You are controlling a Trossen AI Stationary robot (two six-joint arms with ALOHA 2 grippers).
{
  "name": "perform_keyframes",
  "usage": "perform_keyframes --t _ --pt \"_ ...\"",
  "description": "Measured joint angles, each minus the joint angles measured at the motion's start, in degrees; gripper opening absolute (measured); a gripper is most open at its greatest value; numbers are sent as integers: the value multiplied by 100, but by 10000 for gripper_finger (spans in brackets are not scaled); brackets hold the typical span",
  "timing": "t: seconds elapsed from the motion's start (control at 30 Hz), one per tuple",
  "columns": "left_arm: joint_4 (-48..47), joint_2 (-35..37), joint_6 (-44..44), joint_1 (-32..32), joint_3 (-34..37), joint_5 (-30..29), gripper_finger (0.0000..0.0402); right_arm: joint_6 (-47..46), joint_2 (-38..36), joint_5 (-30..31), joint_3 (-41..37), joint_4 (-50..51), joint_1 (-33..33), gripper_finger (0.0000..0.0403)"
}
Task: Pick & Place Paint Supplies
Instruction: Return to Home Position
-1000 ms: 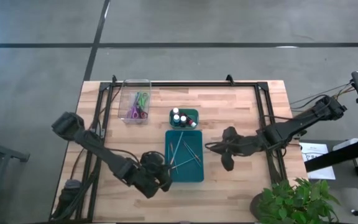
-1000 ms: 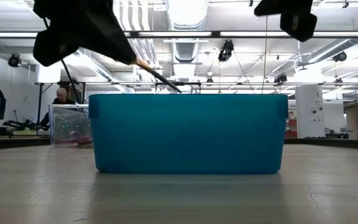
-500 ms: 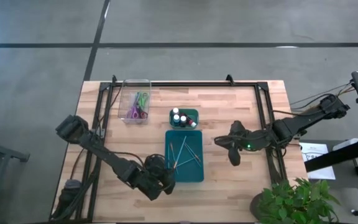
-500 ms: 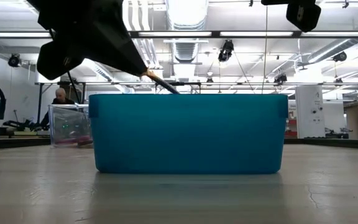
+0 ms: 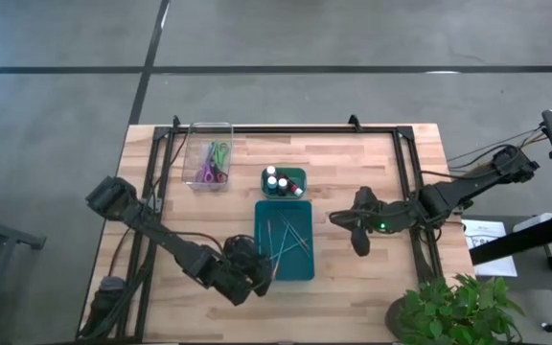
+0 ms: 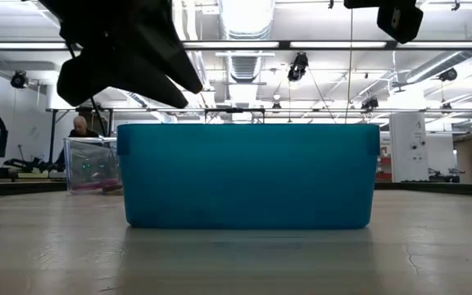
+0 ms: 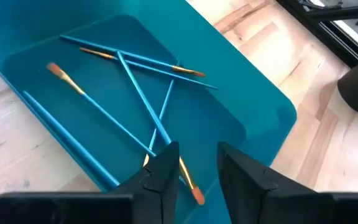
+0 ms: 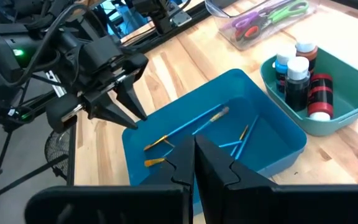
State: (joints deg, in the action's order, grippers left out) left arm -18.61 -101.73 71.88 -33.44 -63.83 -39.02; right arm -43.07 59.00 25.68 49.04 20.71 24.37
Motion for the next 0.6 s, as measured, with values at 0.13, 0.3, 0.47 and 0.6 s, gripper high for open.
perform_keyframes --t 0.13,0.3,0.47,0.6 --pt "77 83 -57 98 0 -82 119 4 0 -1 0 -2 -1 9" --pt "411 489 -1375 451 0 193 119 14 0 -1 0 2 0 9" --pt "696 769 -3147 1332 239 1952 119 42 -2 0 0 -3 -1 9" --pt "1876 800 -4363 2282 574 3792 119 12 -2 23 0 -33 -1 9"
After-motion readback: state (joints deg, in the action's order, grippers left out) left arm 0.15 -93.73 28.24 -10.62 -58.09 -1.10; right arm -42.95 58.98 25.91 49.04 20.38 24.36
